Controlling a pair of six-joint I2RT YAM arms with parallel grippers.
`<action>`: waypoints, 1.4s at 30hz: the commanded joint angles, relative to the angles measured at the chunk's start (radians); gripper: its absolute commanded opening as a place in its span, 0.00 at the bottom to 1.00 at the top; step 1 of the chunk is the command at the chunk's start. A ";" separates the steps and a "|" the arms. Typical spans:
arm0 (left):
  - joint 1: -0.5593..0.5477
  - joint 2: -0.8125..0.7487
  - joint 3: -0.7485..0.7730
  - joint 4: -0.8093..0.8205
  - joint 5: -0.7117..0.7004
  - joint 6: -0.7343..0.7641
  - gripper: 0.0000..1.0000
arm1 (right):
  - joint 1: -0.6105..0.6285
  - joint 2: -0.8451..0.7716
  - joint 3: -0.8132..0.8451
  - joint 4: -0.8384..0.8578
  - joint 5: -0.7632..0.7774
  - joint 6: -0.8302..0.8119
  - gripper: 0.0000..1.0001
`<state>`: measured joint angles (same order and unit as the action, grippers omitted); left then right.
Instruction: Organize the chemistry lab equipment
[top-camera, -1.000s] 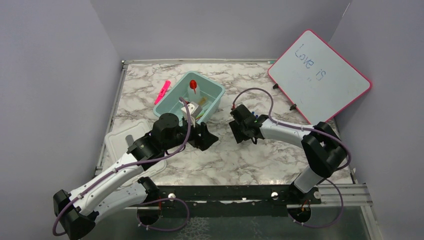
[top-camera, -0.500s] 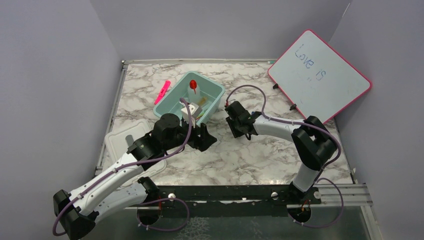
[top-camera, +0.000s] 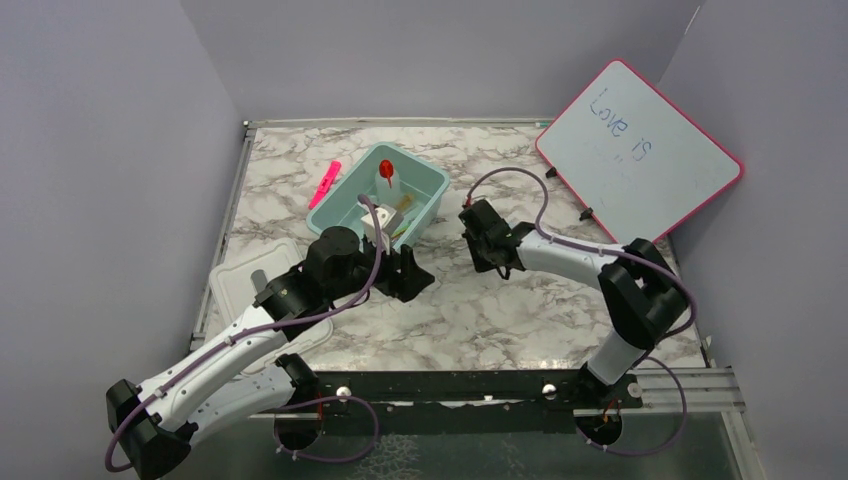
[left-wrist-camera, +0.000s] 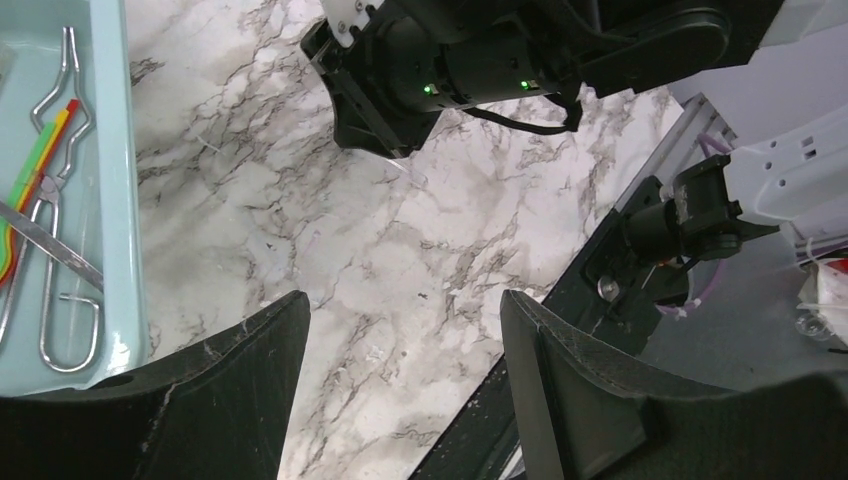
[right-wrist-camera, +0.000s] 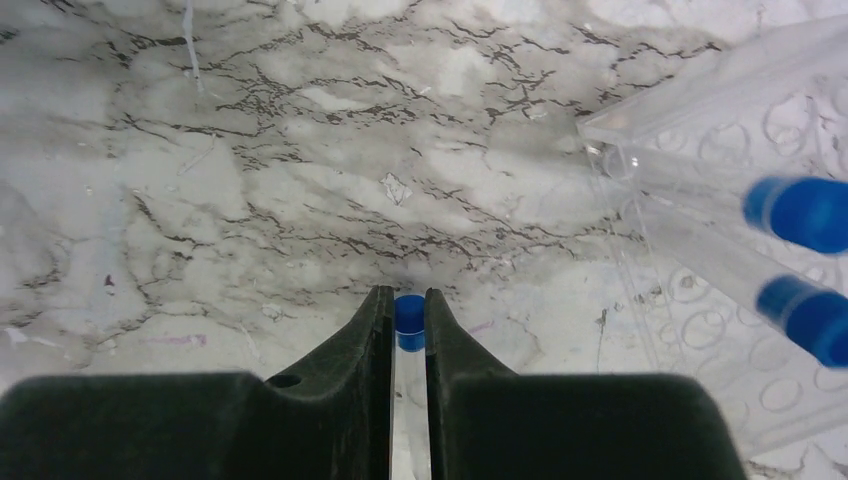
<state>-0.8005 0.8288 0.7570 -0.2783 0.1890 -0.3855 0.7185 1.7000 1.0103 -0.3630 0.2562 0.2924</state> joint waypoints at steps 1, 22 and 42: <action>0.000 0.010 0.002 0.056 0.012 -0.084 0.74 | -0.004 -0.127 -0.038 0.014 0.029 0.121 0.09; -0.130 0.333 -0.083 0.624 0.053 -0.457 0.68 | -0.003 -0.864 -0.448 0.353 -0.221 0.742 0.09; -0.266 0.376 -0.050 0.606 -0.025 -0.177 0.13 | -0.004 -0.947 -0.374 0.199 -0.217 0.702 0.32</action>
<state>-1.0447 1.2327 0.6632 0.2935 0.1165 -0.7071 0.7177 0.7788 0.5598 -0.0643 0.0288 1.0725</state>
